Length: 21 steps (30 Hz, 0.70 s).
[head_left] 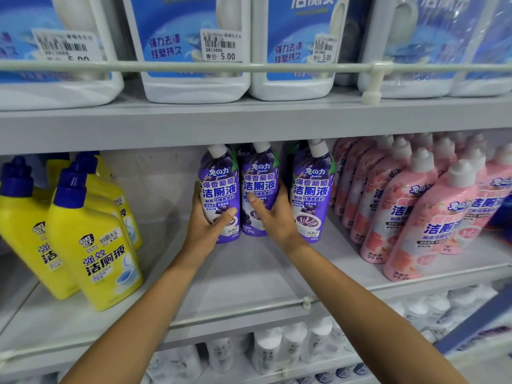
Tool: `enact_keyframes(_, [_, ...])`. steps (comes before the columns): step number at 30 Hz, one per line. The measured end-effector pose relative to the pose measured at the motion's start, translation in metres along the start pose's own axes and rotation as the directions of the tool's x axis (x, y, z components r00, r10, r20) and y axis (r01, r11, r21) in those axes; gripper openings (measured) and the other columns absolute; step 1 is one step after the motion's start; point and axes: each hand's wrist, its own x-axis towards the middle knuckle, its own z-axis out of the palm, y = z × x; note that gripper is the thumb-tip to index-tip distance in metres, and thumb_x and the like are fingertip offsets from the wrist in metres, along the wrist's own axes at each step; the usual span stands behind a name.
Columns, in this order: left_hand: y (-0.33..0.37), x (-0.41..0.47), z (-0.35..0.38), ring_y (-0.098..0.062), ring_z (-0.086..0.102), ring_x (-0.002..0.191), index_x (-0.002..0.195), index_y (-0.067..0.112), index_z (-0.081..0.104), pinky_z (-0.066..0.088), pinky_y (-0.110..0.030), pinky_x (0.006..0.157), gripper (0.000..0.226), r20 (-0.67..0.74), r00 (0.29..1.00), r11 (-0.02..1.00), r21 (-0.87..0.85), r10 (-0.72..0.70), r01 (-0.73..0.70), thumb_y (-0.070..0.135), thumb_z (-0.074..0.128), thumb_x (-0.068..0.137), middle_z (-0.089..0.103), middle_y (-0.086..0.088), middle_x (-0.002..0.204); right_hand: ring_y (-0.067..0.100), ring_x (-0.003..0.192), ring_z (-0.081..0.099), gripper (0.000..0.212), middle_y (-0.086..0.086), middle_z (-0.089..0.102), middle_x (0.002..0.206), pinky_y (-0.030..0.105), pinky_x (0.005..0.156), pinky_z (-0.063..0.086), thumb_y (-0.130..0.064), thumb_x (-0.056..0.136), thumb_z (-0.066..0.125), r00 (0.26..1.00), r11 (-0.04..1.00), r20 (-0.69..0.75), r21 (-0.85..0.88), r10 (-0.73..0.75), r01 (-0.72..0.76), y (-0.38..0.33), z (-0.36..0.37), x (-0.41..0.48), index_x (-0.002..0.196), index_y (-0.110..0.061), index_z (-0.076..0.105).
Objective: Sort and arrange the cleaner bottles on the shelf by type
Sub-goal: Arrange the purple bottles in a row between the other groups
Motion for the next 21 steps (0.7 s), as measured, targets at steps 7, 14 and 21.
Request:
enact_keyframes(7, [-0.002, -0.008, 0.006, -0.015, 0.071, 0.109, 0.139, 0.027, 0.045, 0.059, -0.05, 0.096, 0.072, -0.057, 0.996, 0.994, 0.079, -0.072, 0.076, 0.028, 0.081, 0.076, 0.07, 0.005, 0.125, 0.007, 0.116, 0.066, 0.056, 0.003, 0.066, 0.13, 0.012, 0.088, 0.054, -0.026, 0.095, 0.073, 0.999, 1.0, -0.038, -0.015, 0.002, -0.002, -0.002, 0.01, -0.007, 0.14, -0.008, 0.045])
enact_keyframes(14, [0.002, -0.008, -0.003, -0.015, 0.072, 0.11, 0.142, 0.023, 0.048, 0.06, -0.046, 0.095, 0.075, -0.01, 0.994, 0.988, 0.106, -0.11, 0.111, 0.028, 0.085, 0.077, 0.07, 0.004, 0.127, -0.002, 0.107, 0.066, 0.051, -0.006, 0.065, 0.123, 0.012, 0.083, 0.056, -0.027, 0.098, 0.068, 0.998, 0.998, 0.029, -0.013, 0.064, -0.064, -0.012, 0.001, -0.013, 0.141, -0.012, 0.045])
enact_keyframes(21, [0.013, -0.009, -0.013, -0.016, 0.074, 0.105, 0.132, 0.022, 0.057, 0.06, -0.044, 0.094, 0.056, 0.067, 0.985, 0.984, 0.091, -0.157, 0.15, 0.03, 0.082, 0.083, 0.074, 0.004, 0.119, 0.002, 0.113, 0.068, 0.045, -0.004, 0.068, 0.131, 0.023, 0.094, 0.058, -0.033, 0.106, 0.056, 0.986, 0.992, 0.112, 0.011, 0.125, -0.127, -0.029, -0.016, -0.021, 0.146, -0.015, 0.048])
